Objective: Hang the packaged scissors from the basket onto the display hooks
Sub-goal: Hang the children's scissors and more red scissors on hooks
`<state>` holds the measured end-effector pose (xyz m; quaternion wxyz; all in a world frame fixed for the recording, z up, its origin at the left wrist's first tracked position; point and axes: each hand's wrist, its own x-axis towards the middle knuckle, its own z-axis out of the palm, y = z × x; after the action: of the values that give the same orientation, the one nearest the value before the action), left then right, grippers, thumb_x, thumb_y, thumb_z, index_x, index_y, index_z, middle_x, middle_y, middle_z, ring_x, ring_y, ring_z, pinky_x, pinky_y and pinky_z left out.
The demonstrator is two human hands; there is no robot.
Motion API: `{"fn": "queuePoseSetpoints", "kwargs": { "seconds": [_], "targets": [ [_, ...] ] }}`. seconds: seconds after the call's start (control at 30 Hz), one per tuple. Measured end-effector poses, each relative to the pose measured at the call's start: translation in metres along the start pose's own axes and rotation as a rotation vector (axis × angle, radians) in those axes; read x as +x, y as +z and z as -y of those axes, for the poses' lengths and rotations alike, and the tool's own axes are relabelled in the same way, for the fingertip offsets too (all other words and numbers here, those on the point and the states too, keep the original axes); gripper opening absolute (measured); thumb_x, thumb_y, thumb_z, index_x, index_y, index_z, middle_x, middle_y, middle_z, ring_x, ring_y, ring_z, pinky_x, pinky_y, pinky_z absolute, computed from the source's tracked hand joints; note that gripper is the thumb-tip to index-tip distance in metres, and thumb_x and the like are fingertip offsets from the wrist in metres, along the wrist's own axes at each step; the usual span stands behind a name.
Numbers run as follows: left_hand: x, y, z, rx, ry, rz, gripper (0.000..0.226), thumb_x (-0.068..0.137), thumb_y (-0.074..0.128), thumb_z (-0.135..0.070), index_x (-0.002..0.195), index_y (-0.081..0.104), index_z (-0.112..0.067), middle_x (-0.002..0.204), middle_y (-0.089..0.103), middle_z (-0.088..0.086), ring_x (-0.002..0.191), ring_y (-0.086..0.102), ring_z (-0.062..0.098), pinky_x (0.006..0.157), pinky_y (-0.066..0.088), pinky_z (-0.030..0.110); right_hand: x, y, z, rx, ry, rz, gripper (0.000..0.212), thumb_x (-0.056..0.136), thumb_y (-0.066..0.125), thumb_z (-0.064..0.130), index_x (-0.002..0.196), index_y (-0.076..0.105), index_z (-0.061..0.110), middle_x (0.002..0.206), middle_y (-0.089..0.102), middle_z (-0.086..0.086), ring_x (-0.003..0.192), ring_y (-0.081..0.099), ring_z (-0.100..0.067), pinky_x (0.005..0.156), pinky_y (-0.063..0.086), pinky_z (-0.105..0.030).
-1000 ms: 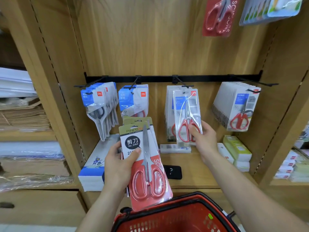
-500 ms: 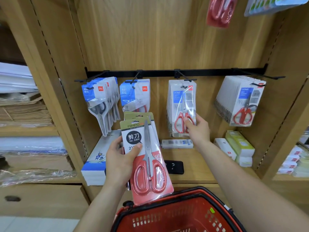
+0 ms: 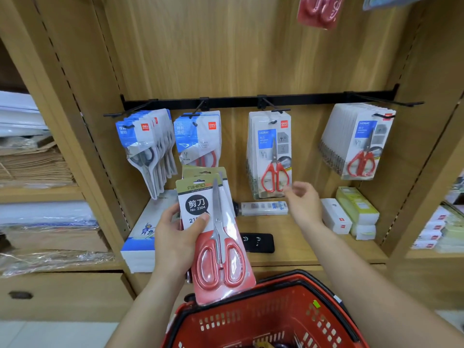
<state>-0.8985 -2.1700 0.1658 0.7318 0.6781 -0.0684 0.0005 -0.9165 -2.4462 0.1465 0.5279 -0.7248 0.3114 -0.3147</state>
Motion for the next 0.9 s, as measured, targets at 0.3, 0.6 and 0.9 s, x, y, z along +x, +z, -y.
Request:
{"fn": "queuePoseSetpoints", "kwargs": {
  "seconds": [0.3, 0.6, 0.9],
  "targets": [
    [-0.015, 0.019, 0.01, 0.001, -0.043, 0.01, 0.045, 0.086, 0.083, -0.015, 0.125, 0.06, -0.023, 0.106, 0.078, 0.001, 0.092, 0.078, 0.029, 0.079, 0.064, 0.055, -0.035, -0.02, 0.021, 0.042, 0.026, 0.215, 0.017, 0.1, 0.063, 0.036, 0.112, 0.064, 0.024, 0.114, 0.069, 0.0, 0.098, 0.067, -0.018, 0.088, 0.057, -0.039],
    [-0.018, 0.045, 0.019, 0.002, -0.034, 0.001, 0.036, 0.086, 0.083, -0.013, 0.109, 0.062, -0.031, 0.107, 0.078, 0.004, 0.095, 0.077, 0.028, 0.085, 0.062, 0.054, -0.118, -0.032, 0.024, 0.071, 0.0, 0.649, 0.046, 0.088, 0.081, 0.025, 0.13, 0.061, 0.028, 0.112, 0.066, 0.001, 0.082, 0.072, -0.01, 0.072, 0.058, -0.027],
    [-0.016, 0.039, 0.007, -0.052, -0.072, -0.019, 0.044, 0.087, 0.083, -0.013, 0.125, 0.062, -0.021, 0.104, 0.079, 0.005, 0.089, 0.078, 0.032, 0.082, 0.063, 0.057, -0.003, -0.025, 0.045, -0.142, -0.028, 0.161, 0.073, 0.091, 0.076, 0.039, 0.149, 0.039, 0.015, 0.148, 0.038, -0.006, 0.116, 0.051, -0.019, 0.098, 0.04, -0.03]
  ]
}}
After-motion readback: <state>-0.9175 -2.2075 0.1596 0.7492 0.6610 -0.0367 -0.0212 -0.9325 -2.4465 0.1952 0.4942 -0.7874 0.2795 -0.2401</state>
